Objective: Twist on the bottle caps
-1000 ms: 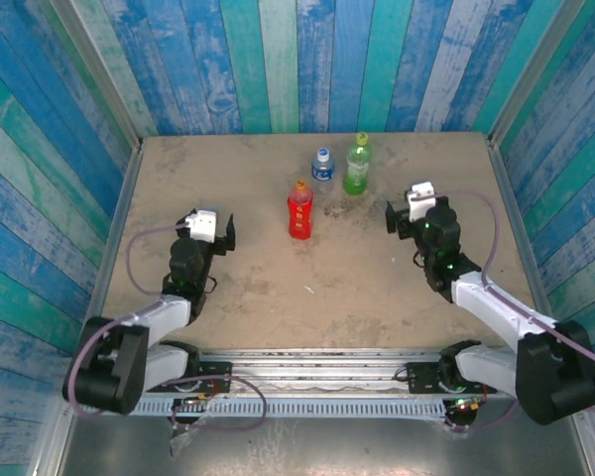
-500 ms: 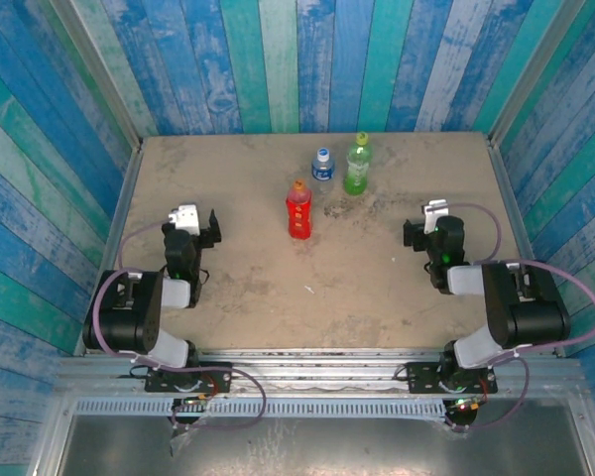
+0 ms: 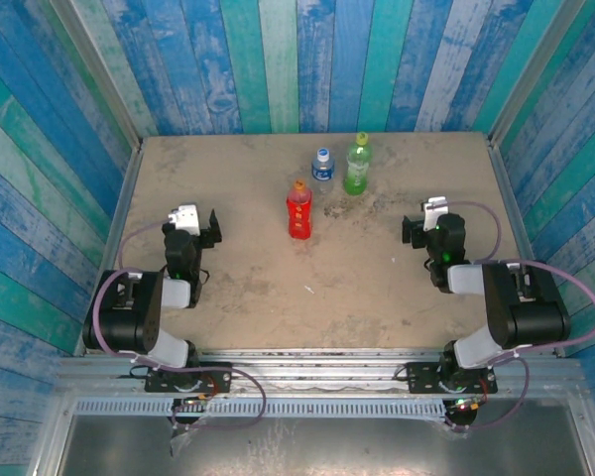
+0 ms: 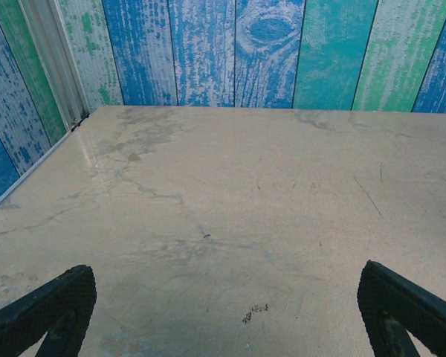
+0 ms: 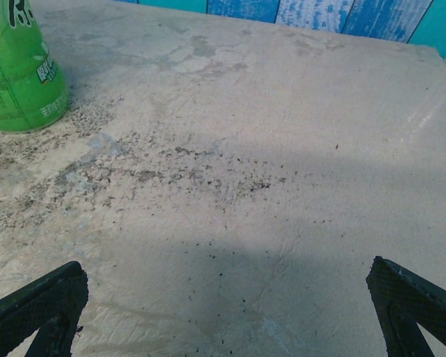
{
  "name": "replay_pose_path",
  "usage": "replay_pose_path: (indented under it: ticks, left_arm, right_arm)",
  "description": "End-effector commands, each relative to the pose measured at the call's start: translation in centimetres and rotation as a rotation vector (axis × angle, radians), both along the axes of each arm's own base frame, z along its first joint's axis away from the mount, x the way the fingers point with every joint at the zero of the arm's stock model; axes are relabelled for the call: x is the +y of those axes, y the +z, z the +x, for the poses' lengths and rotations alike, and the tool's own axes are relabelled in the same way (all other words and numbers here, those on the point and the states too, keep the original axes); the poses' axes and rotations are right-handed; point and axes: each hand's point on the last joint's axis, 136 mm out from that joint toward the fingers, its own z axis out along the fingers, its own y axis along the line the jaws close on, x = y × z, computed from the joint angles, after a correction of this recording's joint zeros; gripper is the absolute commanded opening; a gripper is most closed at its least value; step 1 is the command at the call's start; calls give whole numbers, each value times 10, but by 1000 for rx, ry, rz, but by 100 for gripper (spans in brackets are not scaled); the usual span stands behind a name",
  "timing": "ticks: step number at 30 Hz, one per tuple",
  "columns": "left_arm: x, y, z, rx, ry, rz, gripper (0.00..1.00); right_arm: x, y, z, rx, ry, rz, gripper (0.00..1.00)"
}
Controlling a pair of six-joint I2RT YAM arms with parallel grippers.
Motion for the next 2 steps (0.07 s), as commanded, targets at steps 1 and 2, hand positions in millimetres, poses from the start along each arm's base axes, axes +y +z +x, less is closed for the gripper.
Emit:
replay_pose_path:
  ticks: [1, 2]
  left_arm:
    - [0, 1, 4, -4, 0, -8, 94]
    - [0, 1, 4, -6, 0, -8, 94]
  right_arm:
    - [1, 14, 6, -48, 4, 18, 100]
    - [1, 14, 6, -48, 4, 18, 100]
